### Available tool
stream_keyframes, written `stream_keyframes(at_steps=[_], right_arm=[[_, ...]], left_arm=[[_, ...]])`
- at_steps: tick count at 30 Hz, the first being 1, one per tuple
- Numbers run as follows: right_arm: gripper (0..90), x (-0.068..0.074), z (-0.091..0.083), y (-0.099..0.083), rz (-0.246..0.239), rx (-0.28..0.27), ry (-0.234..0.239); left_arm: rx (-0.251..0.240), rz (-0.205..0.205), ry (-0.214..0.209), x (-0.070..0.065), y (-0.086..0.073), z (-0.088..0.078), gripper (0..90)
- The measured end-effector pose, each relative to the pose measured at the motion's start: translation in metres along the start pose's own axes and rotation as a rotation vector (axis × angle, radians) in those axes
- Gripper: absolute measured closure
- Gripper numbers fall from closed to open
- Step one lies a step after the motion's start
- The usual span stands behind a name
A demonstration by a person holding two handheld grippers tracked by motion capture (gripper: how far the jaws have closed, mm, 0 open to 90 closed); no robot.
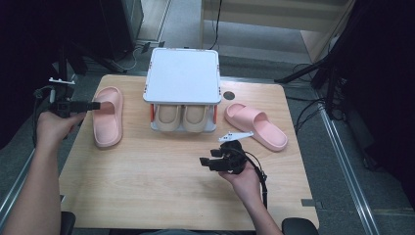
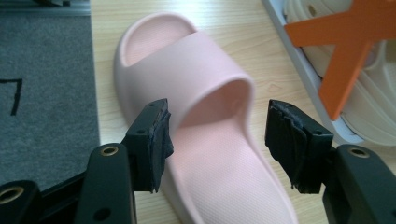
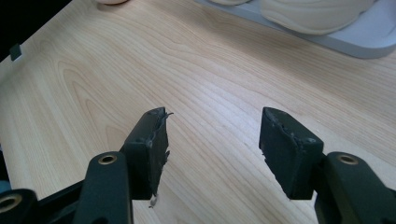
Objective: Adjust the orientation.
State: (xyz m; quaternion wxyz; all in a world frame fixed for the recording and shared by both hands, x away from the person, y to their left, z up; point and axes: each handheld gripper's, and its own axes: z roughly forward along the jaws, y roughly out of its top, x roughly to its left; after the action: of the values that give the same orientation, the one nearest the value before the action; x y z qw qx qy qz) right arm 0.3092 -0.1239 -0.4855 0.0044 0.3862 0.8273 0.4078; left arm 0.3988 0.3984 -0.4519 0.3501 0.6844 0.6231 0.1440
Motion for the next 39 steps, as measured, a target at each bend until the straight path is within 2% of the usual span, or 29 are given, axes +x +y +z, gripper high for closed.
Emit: stream_keyframes(at_steps=[2,6,9,16,19,21,25,28,29,31,32,33,39], right_arm=[[42.9,-0.001,-0.002,-0.002,0.005,-0.003,-0.005],[42.8,-0.002,-0.007,-0.006,0.017,-0.012,-0.016],[42.8,-0.004,-0.009,-0.008,0.032,-0.009,-0.025],[42.8,-0.004,-0.011,-0.013,0.039,-0.011,-0.038],[42.8,-0.005,-0.013,-0.015,0.044,-0.013,-0.045],[42.7,-0.005,-0.015,-0.016,0.049,-0.016,-0.05],[42.7,-0.007,-0.018,-0.018,0.063,-0.023,-0.059],[42.7,-0.007,-0.019,-0.019,0.066,-0.026,-0.064],[42.7,-0.007,-0.019,-0.019,0.065,-0.024,-0.065],[42.7,-0.007,-0.018,-0.02,0.063,-0.02,-0.066],[42.7,-0.006,-0.017,-0.02,0.065,-0.017,-0.065],[42.7,-0.006,-0.016,-0.02,0.063,-0.014,-0.064],[42.7,-0.005,-0.011,-0.02,0.062,-0.001,-0.061]], left_arm=[[0.005,-0.027,-0.011,0.008,-0.001,0.004,40.9],[0.029,-0.021,0.024,0.019,-0.002,0.014,41.4],[0.003,-0.021,0.056,0.024,-0.004,0.021,40.8],[-0.032,-0.031,0.0,0.033,-0.007,0.029,39.0],[-0.039,-0.052,-0.027,0.034,-0.008,0.031,39.4],[-0.032,-0.048,-0.027,0.034,-0.008,0.031,39.8],[0.017,-0.002,0.002,0.031,-0.012,0.037,39.7],[0.023,-0.009,0.011,0.034,-0.013,0.047,40.0],[0.021,-0.006,0.016,0.034,-0.014,0.05,41.3],[0.011,0.025,0.055,0.035,-0.016,0.056,45.7],[0.01,0.027,0.051,0.036,-0.016,0.058,48.2],[0.005,0.01,0.039,0.036,-0.016,0.06,51.0],[-0.017,-0.034,0.048,0.041,-0.017,0.062,57.9]])
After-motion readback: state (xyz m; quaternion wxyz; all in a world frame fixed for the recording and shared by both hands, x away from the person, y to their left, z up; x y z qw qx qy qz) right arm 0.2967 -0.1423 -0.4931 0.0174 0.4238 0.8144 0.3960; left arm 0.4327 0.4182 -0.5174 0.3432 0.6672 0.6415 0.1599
